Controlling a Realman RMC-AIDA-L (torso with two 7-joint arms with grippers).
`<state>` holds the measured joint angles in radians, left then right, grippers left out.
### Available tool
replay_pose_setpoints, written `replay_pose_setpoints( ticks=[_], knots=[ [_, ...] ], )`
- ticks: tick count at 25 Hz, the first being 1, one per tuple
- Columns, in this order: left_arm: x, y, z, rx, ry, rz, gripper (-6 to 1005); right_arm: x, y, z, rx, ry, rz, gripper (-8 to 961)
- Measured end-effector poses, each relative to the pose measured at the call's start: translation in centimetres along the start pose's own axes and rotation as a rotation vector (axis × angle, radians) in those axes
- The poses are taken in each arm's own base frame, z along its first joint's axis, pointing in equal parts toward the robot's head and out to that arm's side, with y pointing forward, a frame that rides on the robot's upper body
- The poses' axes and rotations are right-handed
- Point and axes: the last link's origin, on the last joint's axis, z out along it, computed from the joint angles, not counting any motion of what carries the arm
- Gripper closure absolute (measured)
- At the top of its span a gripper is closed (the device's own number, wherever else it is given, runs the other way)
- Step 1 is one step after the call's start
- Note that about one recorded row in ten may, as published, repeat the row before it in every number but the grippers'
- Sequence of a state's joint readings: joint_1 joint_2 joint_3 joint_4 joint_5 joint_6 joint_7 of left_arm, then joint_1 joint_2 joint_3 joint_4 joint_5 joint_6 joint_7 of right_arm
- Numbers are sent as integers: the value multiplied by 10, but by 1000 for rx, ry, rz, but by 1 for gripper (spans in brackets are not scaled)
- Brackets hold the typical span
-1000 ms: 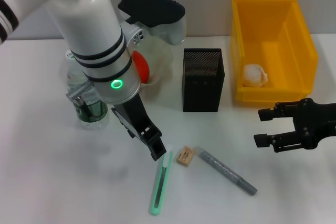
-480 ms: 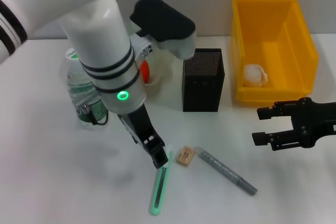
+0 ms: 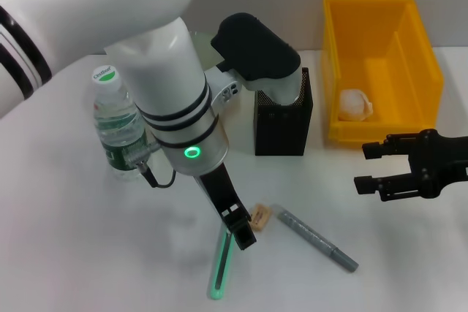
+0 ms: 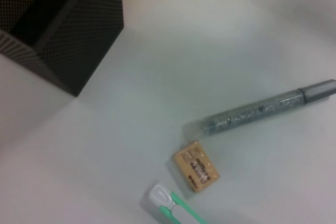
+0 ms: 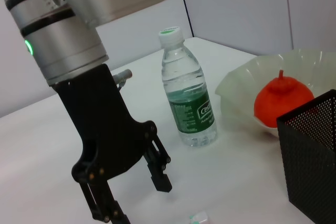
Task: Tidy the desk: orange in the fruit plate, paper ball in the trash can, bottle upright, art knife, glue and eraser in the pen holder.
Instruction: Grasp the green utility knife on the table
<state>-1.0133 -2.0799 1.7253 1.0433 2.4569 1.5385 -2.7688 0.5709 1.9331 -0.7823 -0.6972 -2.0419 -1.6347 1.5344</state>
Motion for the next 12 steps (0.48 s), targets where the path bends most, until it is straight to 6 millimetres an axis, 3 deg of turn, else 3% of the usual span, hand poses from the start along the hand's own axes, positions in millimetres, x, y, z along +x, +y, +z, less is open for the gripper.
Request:
replay_pose_setpoints(
  ticks=[12],
  knots=[
    [-3, 5, 12, -26, 18, 26, 249, -2, -1, -1, -1, 6, -1, 165]
  ],
)
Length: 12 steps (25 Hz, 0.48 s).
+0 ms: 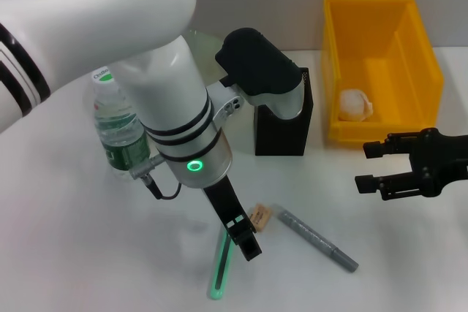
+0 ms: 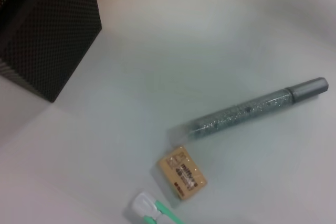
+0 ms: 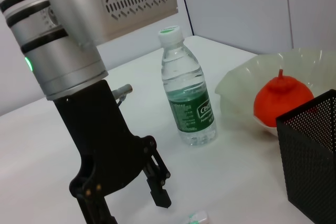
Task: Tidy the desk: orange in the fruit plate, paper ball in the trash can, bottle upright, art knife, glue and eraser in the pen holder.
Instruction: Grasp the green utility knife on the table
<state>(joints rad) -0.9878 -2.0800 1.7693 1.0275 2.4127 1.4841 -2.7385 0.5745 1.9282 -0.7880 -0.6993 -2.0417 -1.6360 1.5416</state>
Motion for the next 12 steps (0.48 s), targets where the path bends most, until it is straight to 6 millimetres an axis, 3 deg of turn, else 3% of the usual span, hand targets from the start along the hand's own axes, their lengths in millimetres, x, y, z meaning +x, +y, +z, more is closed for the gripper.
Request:
replay_pose_setpoints(
  ticks=[12],
  knots=[
    [-4, -8, 8, -1, 2, -22, 248, -5, -1, 3, -9, 9, -20, 165]
  ],
)
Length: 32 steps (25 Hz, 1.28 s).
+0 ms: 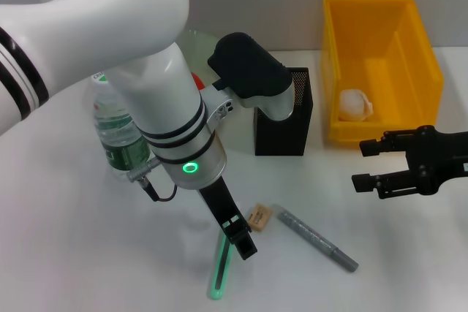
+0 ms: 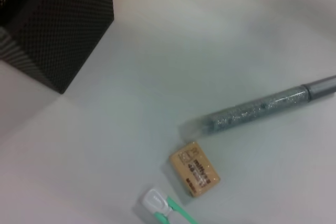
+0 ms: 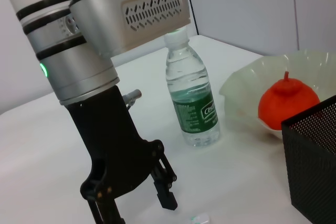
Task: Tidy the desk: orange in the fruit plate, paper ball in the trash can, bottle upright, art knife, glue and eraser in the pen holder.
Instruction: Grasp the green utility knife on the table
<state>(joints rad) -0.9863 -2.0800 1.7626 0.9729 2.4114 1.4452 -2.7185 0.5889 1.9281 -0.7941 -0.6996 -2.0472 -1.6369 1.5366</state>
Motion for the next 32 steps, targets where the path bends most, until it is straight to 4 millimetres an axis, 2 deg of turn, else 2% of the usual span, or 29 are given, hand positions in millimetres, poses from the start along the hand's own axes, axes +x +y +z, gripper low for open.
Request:
replay_pose_setpoints(
  ticks=[26, 32],
  knots=[
    [-6, 1, 3, -16, -67, -34, 249, 3, 1, 1, 1, 16, -42, 164],
    [-10, -1, 11, -6, -82, -38, 248, 4, 1, 2, -1, 15, -47, 165]
  ],
)
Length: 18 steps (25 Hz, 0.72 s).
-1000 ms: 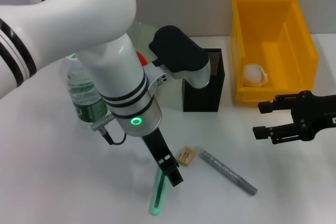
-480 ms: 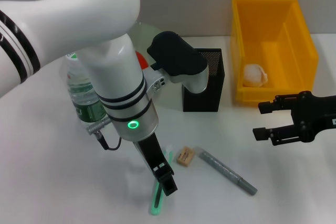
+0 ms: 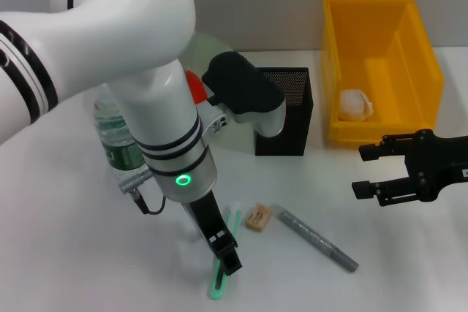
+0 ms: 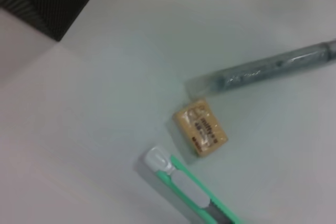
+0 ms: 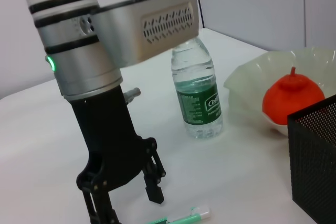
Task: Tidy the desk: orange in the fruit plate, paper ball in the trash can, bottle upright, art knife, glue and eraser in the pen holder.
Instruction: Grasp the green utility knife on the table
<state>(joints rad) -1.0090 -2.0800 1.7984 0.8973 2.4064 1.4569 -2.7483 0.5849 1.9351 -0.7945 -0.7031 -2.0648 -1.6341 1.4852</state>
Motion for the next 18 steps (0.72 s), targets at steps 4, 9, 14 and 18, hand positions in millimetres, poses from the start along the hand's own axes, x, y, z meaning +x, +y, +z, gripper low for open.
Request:
replay_pose_setpoints(
  ticks=[4, 9, 14, 18],
  knots=[
    [-1, -1, 3, 6, -6, 0, 248, 0, 0, 1, -1, 0, -2, 165],
    [-2, -1, 5, 13, -9, 7, 248, 0, -1, 1, 4, 1, -4, 165],
    [-1, 2, 6, 1, -6, 15, 248, 1, -1, 1, 6, 1, -2, 164],
    [-2, 5, 8, 2, -16, 36, 249, 1, 0, 1, 6, 1, -2, 164]
  ],
)
